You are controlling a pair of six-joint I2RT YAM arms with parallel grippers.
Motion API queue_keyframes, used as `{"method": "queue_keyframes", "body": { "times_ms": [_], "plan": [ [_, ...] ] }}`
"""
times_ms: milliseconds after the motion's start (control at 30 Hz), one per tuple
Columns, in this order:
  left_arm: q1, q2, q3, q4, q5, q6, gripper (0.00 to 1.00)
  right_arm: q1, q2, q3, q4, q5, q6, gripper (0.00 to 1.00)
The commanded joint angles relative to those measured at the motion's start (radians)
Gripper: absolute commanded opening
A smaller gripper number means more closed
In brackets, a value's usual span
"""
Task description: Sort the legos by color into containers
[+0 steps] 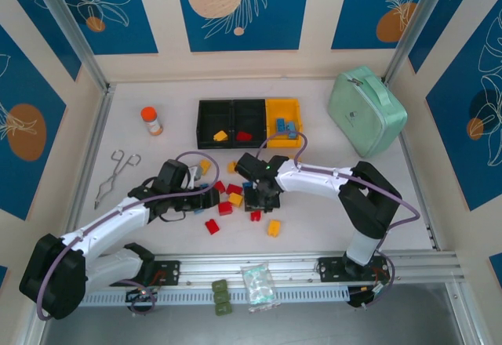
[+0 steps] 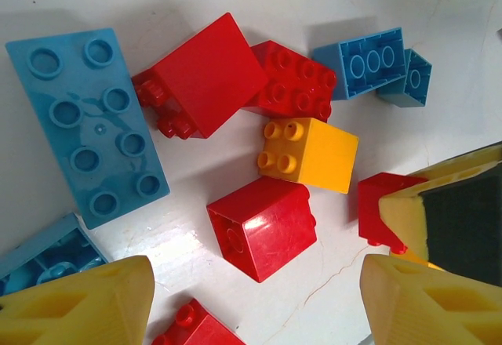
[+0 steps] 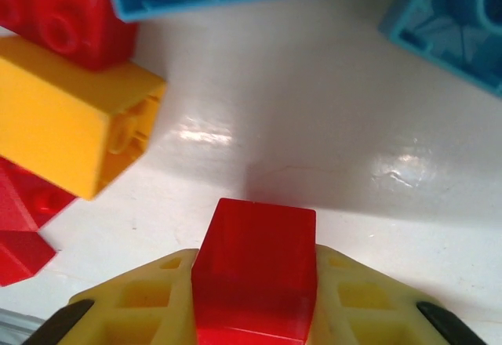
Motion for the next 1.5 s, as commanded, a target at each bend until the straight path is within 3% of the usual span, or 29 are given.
{"method": "queue_keyframes", "body": {
  "times_ms": [0, 200, 500, 733, 1067, 1467],
  "plan": [
    [-0.009, -0.009, -0.001, 0.009, -0.009, -0.018, 0.7, -0.014, -0.024, 0.063, -0.069, 0.038, -0.044, 0.26],
    [-0.01, -0.012, 0.024, 0.015, -0.024, -0.03, 0.7, -0.095, -0.06, 0.16, -0.111, 0.073, -0.133, 0.27],
    [-0.01, -0.064, 0.079, 0.002, -0.149, -0.075, 0.71, -0.239, 0.0, 0.366, -0.114, 0.099, -0.251, 0.27],
    [-0.01, -0.033, 0.092, 0.02, -0.131, -0.096, 0.7, -0.324, 0.201, 0.622, -0.146, 0.141, -0.321, 0.28],
    [-0.009, -0.087, 0.058, -0.009, -0.157, -0.104, 0.71, -0.365, 0.517, 1.027, -0.286, 0.177, -0.347, 0.31],
    [-0.009, -0.084, 0.036, 0.001, -0.167, -0.105, 0.71, -0.372, 0.671, 1.208, -0.369, 0.202, -0.345, 0.34]
  ]
}}
